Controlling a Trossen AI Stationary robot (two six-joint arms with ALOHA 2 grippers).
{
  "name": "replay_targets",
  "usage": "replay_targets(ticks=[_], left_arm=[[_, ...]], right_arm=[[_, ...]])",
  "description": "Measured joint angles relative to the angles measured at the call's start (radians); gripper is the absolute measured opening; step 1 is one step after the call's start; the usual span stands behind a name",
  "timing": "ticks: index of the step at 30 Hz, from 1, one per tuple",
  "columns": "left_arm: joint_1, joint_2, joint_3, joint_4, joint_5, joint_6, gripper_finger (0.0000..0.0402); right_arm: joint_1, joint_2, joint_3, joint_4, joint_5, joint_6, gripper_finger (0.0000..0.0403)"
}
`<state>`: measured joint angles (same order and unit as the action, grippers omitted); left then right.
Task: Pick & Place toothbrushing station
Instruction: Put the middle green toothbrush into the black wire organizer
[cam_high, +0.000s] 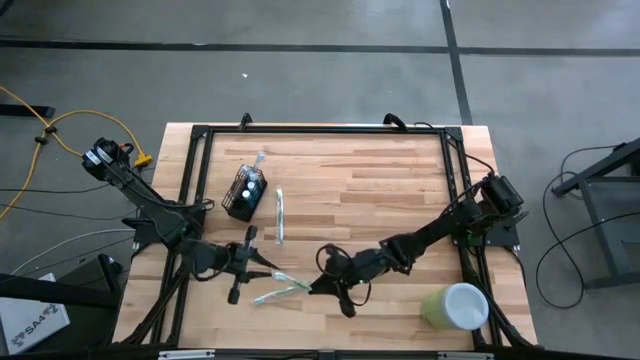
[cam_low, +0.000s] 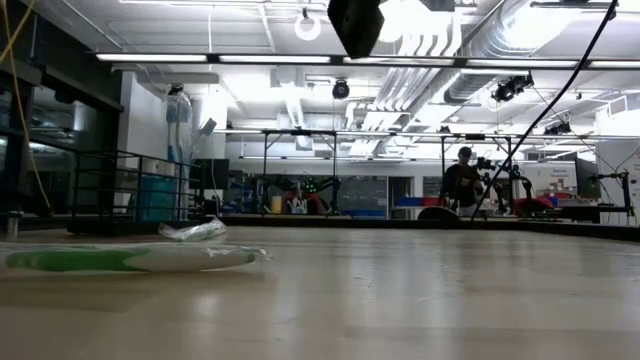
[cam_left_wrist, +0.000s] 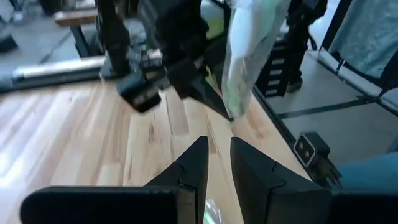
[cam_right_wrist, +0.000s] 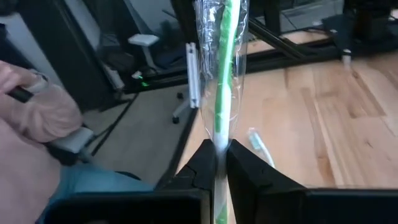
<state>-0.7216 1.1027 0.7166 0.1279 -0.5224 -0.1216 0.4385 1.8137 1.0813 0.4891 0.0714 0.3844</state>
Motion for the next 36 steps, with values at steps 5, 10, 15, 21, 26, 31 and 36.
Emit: replay_targets(ticks=[5, 10, 15, 21, 26, 31, 36], left_arm=[[0.0, 0.0, 0.0, 0.054, 0.005, 0.073, 0.0065], [0.011, 0.0, 0.0, 0.088, 0.076, 0.099, 0.0065], [0.047, 0.0, 0.0, 0.115, 0.126, 0.13, 0.0065], [0.111, 0.0, 0.0, 0.17, 0.233, 0.168, 0.0065], [0.151, 0.0, 0.0, 0.214, 0.35, 0.179, 0.0065], [0.176, 0.0, 0.0, 0.224, 0.437, 0.178, 0.0065], [0.177, 0.0, 0.0, 0.226, 0.447, 0.177, 0.0065]], right_arm=[[0.0, 0.0, 0.0, 0.014, -0.023, -0.013, 0.0015], [-0.003, 0.0, 0.0, 0.016, -0.025, -0.018, 0.0015], [-0.01, 0.0, 0.0, 0.025, -0.029, -0.038, 0.0015], [-0.008, 0.0, 0.0, 0.062, -0.055, -0.065, 0.0014], [-0.009, 0.0, 0.0, 0.062, -0.07, -0.068, 0.0014], [-0.009, 0.0, 0.0, 0.062, -0.071, -0.068, 0.0014], [-0.01, 0.0, 0.0, 0.061, -0.071, -0.068, 0.0014]])
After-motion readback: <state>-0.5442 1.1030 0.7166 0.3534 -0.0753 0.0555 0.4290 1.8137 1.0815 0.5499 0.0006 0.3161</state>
